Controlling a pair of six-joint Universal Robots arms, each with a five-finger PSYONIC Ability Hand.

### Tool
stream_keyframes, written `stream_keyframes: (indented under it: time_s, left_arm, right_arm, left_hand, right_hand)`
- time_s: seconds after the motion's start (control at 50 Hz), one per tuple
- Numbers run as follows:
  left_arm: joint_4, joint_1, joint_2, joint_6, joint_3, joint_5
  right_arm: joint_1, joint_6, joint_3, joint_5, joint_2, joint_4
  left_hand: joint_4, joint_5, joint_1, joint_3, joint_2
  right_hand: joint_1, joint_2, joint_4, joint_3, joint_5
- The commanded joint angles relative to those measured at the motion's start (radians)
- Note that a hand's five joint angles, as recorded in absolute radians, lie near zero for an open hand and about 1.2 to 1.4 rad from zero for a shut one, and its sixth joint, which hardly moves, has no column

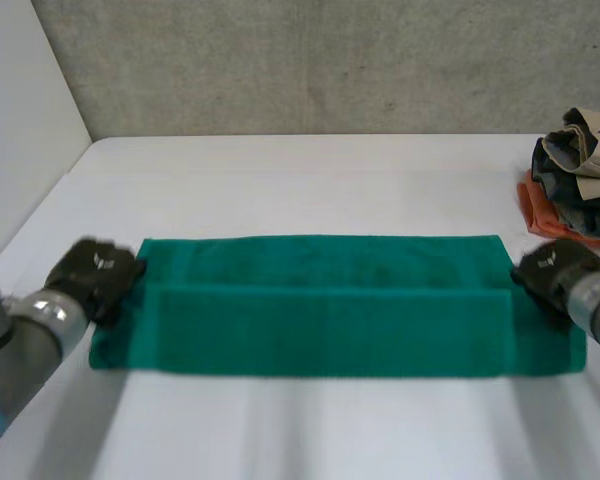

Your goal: Fold the laundry.

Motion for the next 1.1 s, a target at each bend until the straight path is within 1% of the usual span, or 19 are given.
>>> stream_keyframes:
  time_s: [0.02,0.16,0.26,0.32,0.34,0.36,0.38,0.4,0.42,0.44,0.54,0.64,0.7,0.76,0.78,0.86,0.9,1.0,1.1]
  left_arm:
    - [0.220,-0.051,-0.232,-0.110,0.220,-0.062]
    - [0.223,-0.108,-0.456,-0.104,0.462,-0.190]
    - [0.232,-0.123,-0.563,-0.104,0.585,-0.217]
    - [0.233,-0.128,-0.602,-0.102,0.640,-0.214]
    - [0.233,-0.129,-0.608,-0.099,0.648,-0.211]
    - [0.233,-0.140,-0.614,-0.089,0.653,-0.205]
    - [0.233,-0.145,-0.615,-0.086,0.653,-0.205]
    - [0.233,-0.152,-0.614,-0.080,0.651,-0.205]
    - [0.233,-0.174,-0.608,-0.069,0.647,-0.208]
    - [0.233,-0.184,-0.603,-0.064,0.643,-0.210]
    - [0.232,-0.208,-0.554,-0.061,0.593,-0.214]
    - [0.227,-0.206,-0.426,-0.070,0.478,-0.216]
    - [0.224,-0.206,-0.360,-0.070,0.407,-0.214]
    - [0.227,-0.205,-0.271,-0.072,0.303,-0.207]
    - [0.232,-0.205,-0.251,-0.072,0.274,-0.205]
    - [0.238,-0.201,-0.177,-0.072,0.170,-0.204]
    - [0.241,-0.203,-0.160,-0.072,0.134,-0.204]
    - [0.243,-0.204,-0.158,-0.072,0.110,-0.204]
    - [0.243,-0.208,-0.169,-0.072,0.113,-0.204]
  right_arm:
    - [0.065,0.078,-0.157,0.017,0.161,-0.211]
    - [0.093,0.072,-0.343,0.071,0.351,-0.366]
    - [0.113,0.060,-0.470,0.074,0.481,-0.424]
    - [0.116,0.060,-0.509,0.097,0.517,-0.456]
    - [0.120,0.054,-0.518,0.122,0.530,-0.469]
    - [0.124,0.052,-0.521,0.132,0.535,-0.470]
    - [0.127,0.052,-0.520,0.139,0.535,-0.469]
    - [0.131,0.057,-0.515,0.139,0.534,-0.469]
    - [0.146,0.077,-0.494,0.137,0.521,-0.469]
    - [0.151,0.086,-0.483,0.137,0.511,-0.469]
    - [0.150,0.192,-0.362,0.111,0.376,-0.479]
    - [0.148,0.285,-0.218,0.005,0.201,-0.446]
    - [0.124,0.304,-0.143,-0.053,0.112,-0.356]
    - [0.072,0.304,-0.103,-0.073,0.063,-0.263]
    - [0.035,0.304,-0.077,-0.085,0.044,-0.196]
    - [-0.027,0.304,-0.023,-0.131,0.037,-0.072]
    - [-0.039,0.305,-0.004,-0.153,0.038,-0.068]
    - [-0.091,0.302,0.028,-0.197,0.049,-0.151]
    - [-0.113,0.304,0.016,-0.205,0.148,-0.248]
  left_hand:
    - [0.193,0.255,0.254,0.200,0.196]
    - [0.193,0.255,0.254,0.200,0.196]
    - [0.193,0.255,0.254,0.200,0.196]
    - [0.193,0.255,0.254,0.200,0.196]
    - [0.063,0.125,0.124,0.069,0.065]
    - [-1.028,-0.967,-0.967,-1.022,-1.026]
    - [-1.028,-0.967,-0.967,-1.022,-1.026]
    - [-0.798,-0.737,-0.737,-0.792,-0.796]
    - [-0.976,-0.914,-0.915,-0.969,-0.973]
    - [-1.028,-0.967,-0.967,-1.022,-1.026]
    - [-1.028,-0.967,-0.967,-1.022,-1.026]
    - [-1.028,-0.967,-0.967,-1.022,-1.026]
    - [-1.028,-0.967,-0.967,-1.022,-1.026]
    - [-1.028,-0.967,-0.967,-1.022,-1.026]
    - [-1.028,-0.967,-0.967,-1.022,-1.026]
    - [-1.028,-0.967,-0.967,-1.022,-1.026]
    - [-1.028,-0.967,-0.967,-1.022,-1.026]
    - [-1.028,-0.967,-0.967,-1.022,-1.026]
    - [-1.028,-0.967,-0.967,-1.022,-1.026]
  right_hand:
    - [0.334,0.213,0.206,0.212,0.231]
    - [0.334,0.213,0.206,0.212,0.231]
    - [0.334,0.213,0.206,0.212,0.231]
    - [0.334,0.213,0.206,0.212,0.231]
    - [-0.433,-0.553,-0.560,-0.554,-0.535]
    - [-0.888,-1.008,-1.016,-1.010,-0.991]
    - [-0.888,-1.008,-1.016,-1.010,-0.991]
    - [-0.888,-1.008,-1.016,-1.010,-0.991]
    - [-0.888,-1.008,-1.016,-1.010,-0.991]
    - [-0.888,-1.008,-1.016,-1.010,-0.991]
    - [-0.888,-1.008,-1.016,-1.010,-0.991]
    - [-0.888,-1.008,-1.016,-1.010,-0.991]
    - [-0.888,-1.008,-1.016,-1.010,-0.991]
    - [-0.888,-1.008,-1.016,-1.010,-0.991]
    - [-0.888,-1.008,-1.016,-1.010,-0.991]
    - [-0.866,-0.987,-0.994,-0.988,-0.969]
    - [-0.819,-0.940,-0.947,-0.941,-0.922]
    - [-0.670,-0.790,-0.797,-0.791,-0.772]
    - [-0.547,-0.667,-0.674,-0.668,-0.649]
